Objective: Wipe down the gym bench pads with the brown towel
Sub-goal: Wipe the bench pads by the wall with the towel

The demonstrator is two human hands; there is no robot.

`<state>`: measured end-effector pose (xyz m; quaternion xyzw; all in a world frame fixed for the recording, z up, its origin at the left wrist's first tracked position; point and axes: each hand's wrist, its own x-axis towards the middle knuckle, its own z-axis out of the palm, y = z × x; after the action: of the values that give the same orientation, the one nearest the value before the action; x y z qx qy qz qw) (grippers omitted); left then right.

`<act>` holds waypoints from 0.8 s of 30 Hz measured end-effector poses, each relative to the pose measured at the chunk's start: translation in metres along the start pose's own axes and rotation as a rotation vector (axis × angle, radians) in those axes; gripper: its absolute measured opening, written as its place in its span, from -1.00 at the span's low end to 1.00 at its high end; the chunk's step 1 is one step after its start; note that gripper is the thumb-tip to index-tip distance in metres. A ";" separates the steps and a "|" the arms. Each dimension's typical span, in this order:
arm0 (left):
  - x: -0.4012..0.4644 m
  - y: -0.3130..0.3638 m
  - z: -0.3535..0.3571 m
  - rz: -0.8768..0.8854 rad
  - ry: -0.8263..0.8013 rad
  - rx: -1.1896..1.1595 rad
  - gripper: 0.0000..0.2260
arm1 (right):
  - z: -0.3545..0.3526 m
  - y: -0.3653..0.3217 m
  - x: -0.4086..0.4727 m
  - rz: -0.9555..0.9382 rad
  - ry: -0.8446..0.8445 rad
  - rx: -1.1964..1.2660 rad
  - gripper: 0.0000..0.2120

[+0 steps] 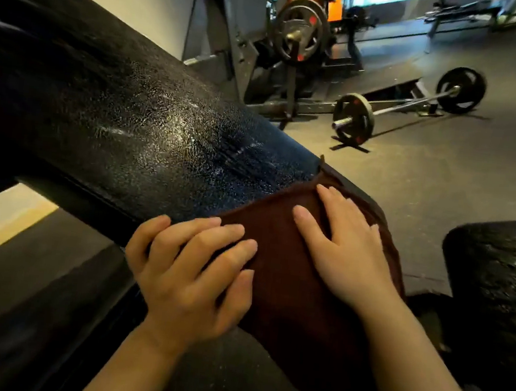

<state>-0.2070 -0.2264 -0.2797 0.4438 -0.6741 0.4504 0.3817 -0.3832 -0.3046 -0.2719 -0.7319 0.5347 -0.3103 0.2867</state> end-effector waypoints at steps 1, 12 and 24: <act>0.000 0.002 0.001 -0.019 -0.004 0.014 -0.76 | -0.001 0.002 -0.003 -0.034 -0.017 0.000 -0.34; 0.008 0.034 -0.025 0.151 -0.422 0.255 -0.62 | -0.007 0.026 -0.011 -0.105 -0.170 -0.105 -0.32; 0.041 0.062 -0.013 0.147 -0.861 0.117 -0.50 | -0.009 0.047 -0.007 0.001 -0.149 -0.062 -0.37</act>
<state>-0.2770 -0.2122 -0.2551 0.5627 -0.7749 0.2877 0.0071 -0.4207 -0.3110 -0.3024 -0.7612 0.5217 -0.2381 0.3030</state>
